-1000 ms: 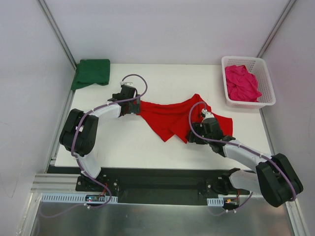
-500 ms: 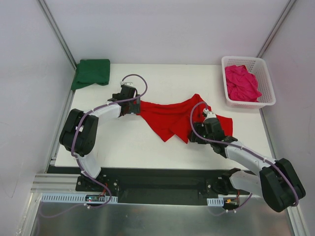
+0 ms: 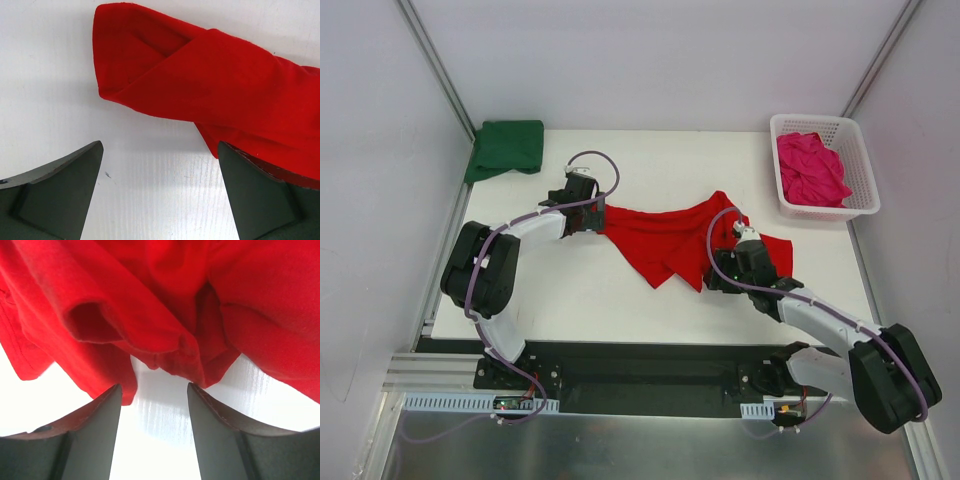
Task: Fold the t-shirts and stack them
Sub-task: Flatten out the tshirt
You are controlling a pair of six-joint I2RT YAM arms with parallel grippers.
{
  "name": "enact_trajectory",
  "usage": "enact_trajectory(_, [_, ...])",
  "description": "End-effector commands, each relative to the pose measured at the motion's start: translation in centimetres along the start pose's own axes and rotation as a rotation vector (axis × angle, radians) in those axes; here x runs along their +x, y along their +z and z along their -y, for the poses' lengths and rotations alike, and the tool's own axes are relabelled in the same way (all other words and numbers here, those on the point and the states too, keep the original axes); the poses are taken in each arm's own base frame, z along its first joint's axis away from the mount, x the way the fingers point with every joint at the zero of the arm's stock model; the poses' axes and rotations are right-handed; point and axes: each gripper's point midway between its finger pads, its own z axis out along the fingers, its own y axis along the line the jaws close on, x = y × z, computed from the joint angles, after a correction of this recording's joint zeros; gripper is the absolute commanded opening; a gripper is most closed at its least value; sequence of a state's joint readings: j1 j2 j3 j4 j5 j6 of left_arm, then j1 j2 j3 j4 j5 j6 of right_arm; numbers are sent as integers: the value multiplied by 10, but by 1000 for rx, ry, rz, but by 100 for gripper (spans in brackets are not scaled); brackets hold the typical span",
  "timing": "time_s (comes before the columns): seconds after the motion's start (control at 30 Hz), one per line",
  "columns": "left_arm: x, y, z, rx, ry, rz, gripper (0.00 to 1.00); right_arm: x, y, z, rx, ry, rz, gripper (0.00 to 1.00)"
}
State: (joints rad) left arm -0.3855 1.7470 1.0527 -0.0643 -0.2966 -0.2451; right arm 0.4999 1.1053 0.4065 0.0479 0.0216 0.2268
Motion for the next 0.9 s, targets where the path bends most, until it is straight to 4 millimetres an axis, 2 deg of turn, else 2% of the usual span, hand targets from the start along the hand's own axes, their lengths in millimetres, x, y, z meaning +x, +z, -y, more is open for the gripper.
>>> enact_trajectory(0.0, [-18, -4, 0, -5, -7, 45, 99, -19, 1, -8, -13, -6, 44, 57])
enact_trajectory(0.27, [-16, -3, 1, -6, -7, 41, 99, -18, 4, -8, -17, -3, 38, 49])
enact_trajectory(0.5, [-16, -3, -1, -10, -8, 42, 99, -18, 9, -10, -24, -2, 35, 48])
enact_trajectory(0.87, [-16, -3, -1, -14, -2, 41, 99, -31, 23, -20, -39, -4, 44, 47])
